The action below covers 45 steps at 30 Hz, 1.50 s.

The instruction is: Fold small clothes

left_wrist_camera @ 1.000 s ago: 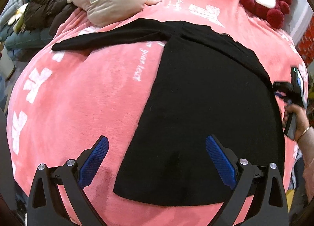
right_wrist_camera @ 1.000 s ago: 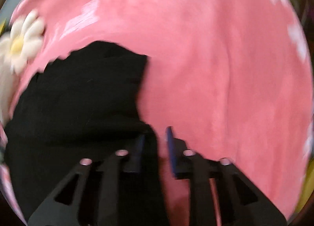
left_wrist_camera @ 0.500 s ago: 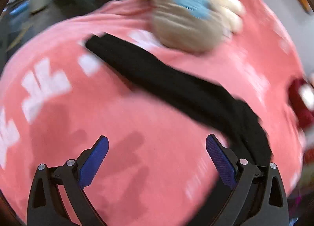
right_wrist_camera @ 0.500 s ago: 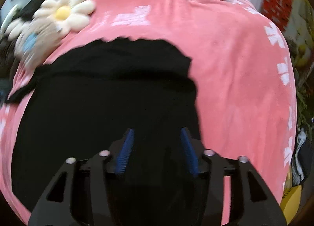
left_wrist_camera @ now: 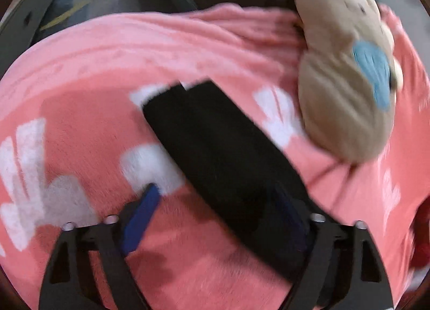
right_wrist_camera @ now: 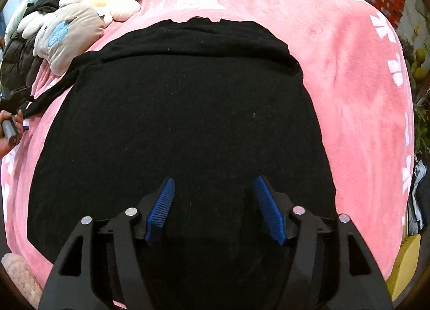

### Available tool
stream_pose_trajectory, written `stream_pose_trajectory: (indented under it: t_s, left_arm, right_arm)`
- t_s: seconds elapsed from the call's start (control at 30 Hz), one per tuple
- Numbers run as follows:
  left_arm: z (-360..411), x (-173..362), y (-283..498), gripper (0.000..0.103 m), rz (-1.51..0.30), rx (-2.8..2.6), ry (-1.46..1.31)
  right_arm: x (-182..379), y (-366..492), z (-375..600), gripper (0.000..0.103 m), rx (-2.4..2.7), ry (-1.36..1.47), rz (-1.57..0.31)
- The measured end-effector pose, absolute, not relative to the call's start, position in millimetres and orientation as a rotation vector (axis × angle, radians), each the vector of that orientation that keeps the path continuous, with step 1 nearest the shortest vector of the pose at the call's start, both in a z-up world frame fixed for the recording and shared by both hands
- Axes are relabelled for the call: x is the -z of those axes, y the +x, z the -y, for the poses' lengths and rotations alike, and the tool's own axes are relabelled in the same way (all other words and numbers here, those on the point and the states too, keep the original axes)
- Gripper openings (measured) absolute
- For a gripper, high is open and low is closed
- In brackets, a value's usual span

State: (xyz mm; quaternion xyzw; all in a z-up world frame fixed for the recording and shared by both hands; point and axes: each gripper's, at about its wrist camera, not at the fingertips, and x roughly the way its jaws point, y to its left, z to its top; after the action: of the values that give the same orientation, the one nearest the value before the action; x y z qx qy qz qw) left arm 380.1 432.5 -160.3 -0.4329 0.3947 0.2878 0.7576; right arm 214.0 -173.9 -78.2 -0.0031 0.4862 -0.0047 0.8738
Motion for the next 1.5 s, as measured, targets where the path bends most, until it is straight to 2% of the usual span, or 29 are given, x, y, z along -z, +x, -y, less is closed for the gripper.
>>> stream_pose_trajectory:
  t_s: [0.07,0.1,0.13,0.23,0.37,0.53,0.6,0.7,0.77,0.8,0.83,0.87,1.0,1.07,1.3,1.5]
  left_arm:
    - [-431.6,154.2,383.3,0.048,-0.864,-0.662,-0.913]
    - [-430.6,150.4,385.3,0.022,-0.859,-0.657,-0.893]
    - [-429.1,145.5,390.1,0.002,-0.855,-0.624,-0.874]
    - [-415.7,113.1,398.3,0.002,-0.806,-0.566,-0.778]
    - [-364.5,41.8,418.9,0.001,-0.697,-0.409,-0.62]
    - [-237.9,-45.3,435.5,0.001,-0.614,-0.083,-0.447]
    - [-162.4,-68.9,437.0,0.001,-0.609,0.07,-0.367]
    - [-77.0,-62.9,442.3,0.003,-0.683,0.205,-0.317]
    - [-22.7,-37.8,444.9,0.009,-0.775,0.248,-0.293]
    - [-7.5,-24.1,447.7,0.03,-0.816,0.26,-0.29]
    - [12.3,-6.1,446.1,0.057,-0.875,0.261,-0.281]
    - [23.2,5.4,440.8,0.063,-0.901,0.243,-0.266]
    - [48.5,33.1,408.8,0.064,-0.927,0.251,-0.169]
    - [50.5,38.4,384.2,0.068,-0.937,0.256,-0.141]
    - [1.8,49.4,302.9,0.074,-0.954,0.191,-0.126]
    - [-46.4,59.9,265.7,0.074,-1.02,0.132,-0.249]
  right_arm:
    - [78.7,212.5,173.8,0.065,0.012,-0.003,-1.014]
    - [79.7,212.3,174.2,0.065,0.008,0.002,-1.018]
    - [80.8,211.4,174.8,0.065,0.008,0.006,-1.019]
    - [83.2,208.4,179.2,0.065,0.006,0.03,-1.022]
    - [83.2,205.1,187.1,0.066,0.007,0.062,-1.022]
    - [77.0,198.3,201.5,0.066,0.009,0.095,-1.0]
    - [73.5,195.7,212.5,0.066,0.019,0.119,-0.994]
    - [67.5,189.8,231.0,0.066,0.038,0.148,-0.984]
    - [64.0,186.0,243.4,0.067,0.051,0.151,-0.982]
    - [63.1,184.5,248.1,0.069,0.055,0.152,-0.983]
    - [61.6,182.8,255.8,0.07,0.06,0.154,-0.982]
    - [59.7,182.0,263.7,0.07,0.062,0.154,-0.982]
    - [50.0,188.8,285.3,0.07,0.059,0.144,-0.965]
    - [41.8,206.1,292.9,0.07,0.032,0.156,-0.954]
    - [17.5,322.1,265.6,0.07,-0.13,0.214,-0.884]
    - [45.8,418.8,223.3,0.068,-0.141,0.185,-0.957]
